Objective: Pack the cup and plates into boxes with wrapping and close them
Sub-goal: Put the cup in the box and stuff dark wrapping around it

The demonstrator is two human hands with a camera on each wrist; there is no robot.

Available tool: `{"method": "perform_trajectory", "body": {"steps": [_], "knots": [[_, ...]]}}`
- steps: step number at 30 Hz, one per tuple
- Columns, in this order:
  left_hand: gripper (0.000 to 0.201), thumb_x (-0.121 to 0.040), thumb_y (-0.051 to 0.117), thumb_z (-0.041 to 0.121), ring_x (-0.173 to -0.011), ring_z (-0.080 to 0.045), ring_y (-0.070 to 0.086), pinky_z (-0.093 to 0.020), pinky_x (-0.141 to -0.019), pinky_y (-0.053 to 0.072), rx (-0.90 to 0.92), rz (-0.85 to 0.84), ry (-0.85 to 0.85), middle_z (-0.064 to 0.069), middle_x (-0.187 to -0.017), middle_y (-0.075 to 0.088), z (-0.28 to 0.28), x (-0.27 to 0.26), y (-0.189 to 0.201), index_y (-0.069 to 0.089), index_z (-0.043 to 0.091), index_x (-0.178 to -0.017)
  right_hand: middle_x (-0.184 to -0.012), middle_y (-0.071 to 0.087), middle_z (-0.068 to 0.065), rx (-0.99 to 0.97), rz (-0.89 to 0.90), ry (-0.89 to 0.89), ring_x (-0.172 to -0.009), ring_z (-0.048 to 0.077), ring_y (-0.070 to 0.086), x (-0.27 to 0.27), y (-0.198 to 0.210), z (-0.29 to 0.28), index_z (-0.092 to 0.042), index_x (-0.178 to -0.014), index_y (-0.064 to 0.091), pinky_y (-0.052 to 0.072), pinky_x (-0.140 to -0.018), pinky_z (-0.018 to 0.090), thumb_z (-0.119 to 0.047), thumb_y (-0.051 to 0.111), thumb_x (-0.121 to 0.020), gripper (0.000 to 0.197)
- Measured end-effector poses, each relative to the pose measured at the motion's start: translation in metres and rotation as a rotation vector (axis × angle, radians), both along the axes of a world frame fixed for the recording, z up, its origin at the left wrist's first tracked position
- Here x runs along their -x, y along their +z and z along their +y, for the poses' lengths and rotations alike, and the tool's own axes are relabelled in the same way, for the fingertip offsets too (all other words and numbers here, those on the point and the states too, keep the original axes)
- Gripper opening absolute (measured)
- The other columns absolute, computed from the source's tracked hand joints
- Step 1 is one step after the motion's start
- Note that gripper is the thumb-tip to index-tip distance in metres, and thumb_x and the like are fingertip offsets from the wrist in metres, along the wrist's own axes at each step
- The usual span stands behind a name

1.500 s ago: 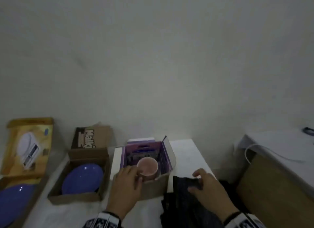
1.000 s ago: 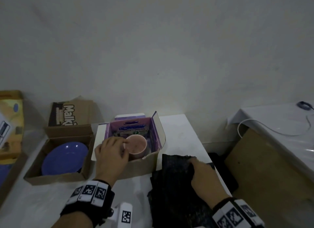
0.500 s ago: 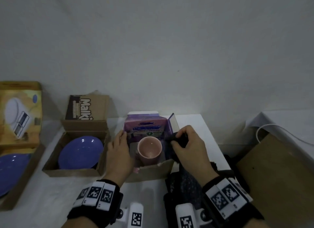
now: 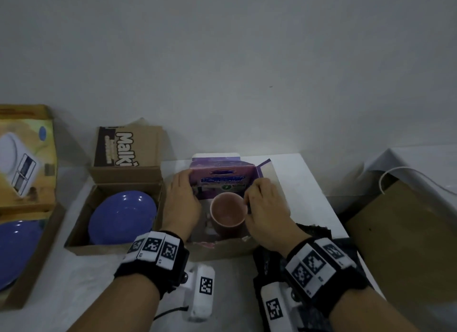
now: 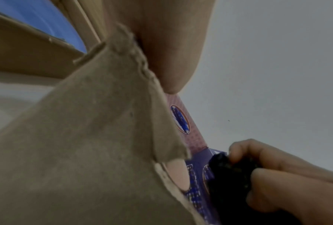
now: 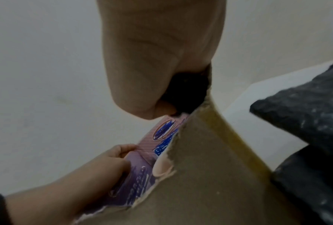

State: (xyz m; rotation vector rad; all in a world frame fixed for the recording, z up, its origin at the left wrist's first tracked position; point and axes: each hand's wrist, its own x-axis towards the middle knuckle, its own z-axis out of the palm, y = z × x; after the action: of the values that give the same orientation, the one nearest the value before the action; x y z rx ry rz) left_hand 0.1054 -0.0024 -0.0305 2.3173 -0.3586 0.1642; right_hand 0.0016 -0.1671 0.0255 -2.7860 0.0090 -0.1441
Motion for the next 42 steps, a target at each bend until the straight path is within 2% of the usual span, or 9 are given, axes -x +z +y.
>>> {"method": "perform_trajectory", "body": {"steps": [5, 9, 16, 20, 27, 31, 36, 40, 42], "knots": [[0.052, -0.08, 0.044, -0.006, -0.117, -0.027, 0.043, -0.037, -0.101, 0.036, 0.026, -0.048, -0.011, -0.011, -0.126, 0.05, 0.001, 0.001, -0.003, 0.047, 0.012, -0.129, -0.119, 0.052, 0.004, 0.167, 0.181, 0.105, -0.105, 0.021, 0.052, -0.003, 0.01, -0.006, -0.014, -0.118, 0.055, 0.043, -0.09, 0.029, -0.006, 0.052, -0.089, 0.031], [0.057, -0.079, 0.045, -0.007, -0.119, -0.026, 0.042, -0.035, -0.102, 0.034, 0.012, -0.054, -0.009, -0.009, -0.13, 0.048, 0.001, 0.003, -0.003, 0.045, 0.014, -0.131, -0.113, 0.061, 0.01, 0.474, 0.433, 0.097, -0.101, 0.028, 0.061, -0.01, 0.016, 0.007, -0.01, -0.115, 0.06, 0.047, -0.079, 0.035, -0.017, 0.052, -0.093, 0.024], [0.063, -0.08, 0.045, -0.003, -0.119, -0.025, 0.042, -0.039, -0.103, 0.037, -0.035, -0.067, -0.03, -0.004, -0.135, 0.046, 0.002, 0.0, -0.009, 0.038, 0.02, -0.138, -0.133, 0.051, 0.017, 0.232, 0.878, 0.136, -0.12, 0.032, 0.048, -0.021, 0.0, 0.024, -0.01, -0.128, 0.05, 0.038, -0.095, 0.036, -0.035, 0.03, -0.1, 0.043], [0.062, -0.082, 0.046, -0.003, -0.119, -0.023, 0.042, -0.037, -0.103, 0.037, -0.042, -0.067, -0.031, -0.003, -0.135, 0.046, 0.004, 0.0, -0.01, 0.038, 0.021, -0.138, -0.125, 0.057, 0.015, 0.159, 0.82, 0.121, -0.111, 0.03, 0.055, -0.023, 0.0, 0.023, -0.01, -0.123, 0.054, 0.042, -0.09, 0.031, -0.038, 0.036, -0.098, 0.042], [0.061, -0.087, 0.049, 0.004, -0.123, -0.025, 0.045, -0.045, -0.101, 0.042, -0.093, -0.047, -0.049, -0.004, -0.137, 0.046, 0.004, -0.005, -0.015, 0.033, 0.027, -0.141, -0.108, 0.054, 0.004, 0.137, -0.013, -0.137, -0.099, 0.023, 0.052, 0.005, 0.009, -0.017, -0.018, -0.112, 0.056, 0.047, -0.082, 0.033, -0.017, 0.06, -0.083, 0.029], [0.067, -0.084, 0.052, 0.001, -0.125, -0.028, 0.044, -0.049, -0.102, 0.041, -0.093, -0.055, -0.087, -0.006, -0.14, 0.044, 0.005, 0.0, -0.014, 0.031, 0.026, -0.143, -0.106, 0.065, 0.005, -0.375, 0.078, -0.36, -0.092, 0.022, 0.064, 0.015, -0.006, -0.026, -0.019, -0.121, 0.05, 0.054, -0.08, 0.037, -0.014, 0.058, -0.09, 0.032], [0.062, -0.087, 0.047, 0.003, -0.124, -0.036, 0.044, -0.051, -0.102, 0.039, -0.158, -0.028, -0.086, -0.012, -0.144, 0.039, 0.005, -0.002, -0.018, 0.029, 0.019, -0.144, -0.099, 0.069, 0.005, -0.58, 0.156, -0.388, -0.084, 0.023, 0.066, 0.016, -0.004, -0.045, -0.023, -0.112, 0.052, 0.055, -0.078, 0.041, -0.015, 0.05, -0.093, 0.02], [0.064, -0.088, 0.044, 0.002, -0.128, -0.039, 0.039, -0.05, -0.107, 0.034, -0.181, -0.02, -0.06, -0.012, -0.15, 0.032, 0.004, 0.001, -0.016, 0.025, 0.016, -0.147, -0.102, 0.057, 0.007, -0.079, 0.395, -0.334, -0.086, 0.027, 0.056, 0.047, 0.001, -0.068, -0.02, -0.102, 0.046, 0.05, -0.075, 0.037, -0.018, 0.052, -0.087, 0.016], [0.066, -0.087, 0.044, -0.001, -0.131, -0.04, 0.036, -0.047, -0.109, 0.03, -0.191, -0.002, -0.04, -0.013, -0.153, 0.028, 0.002, 0.003, -0.012, 0.024, 0.012, -0.148, -0.114, 0.045, 0.009, 0.129, 0.58, -0.281, -0.098, 0.028, 0.051, 0.068, -0.01, -0.062, -0.018, -0.116, 0.037, 0.05, -0.079, 0.038, -0.025, 0.068, -0.077, 0.051]]}}
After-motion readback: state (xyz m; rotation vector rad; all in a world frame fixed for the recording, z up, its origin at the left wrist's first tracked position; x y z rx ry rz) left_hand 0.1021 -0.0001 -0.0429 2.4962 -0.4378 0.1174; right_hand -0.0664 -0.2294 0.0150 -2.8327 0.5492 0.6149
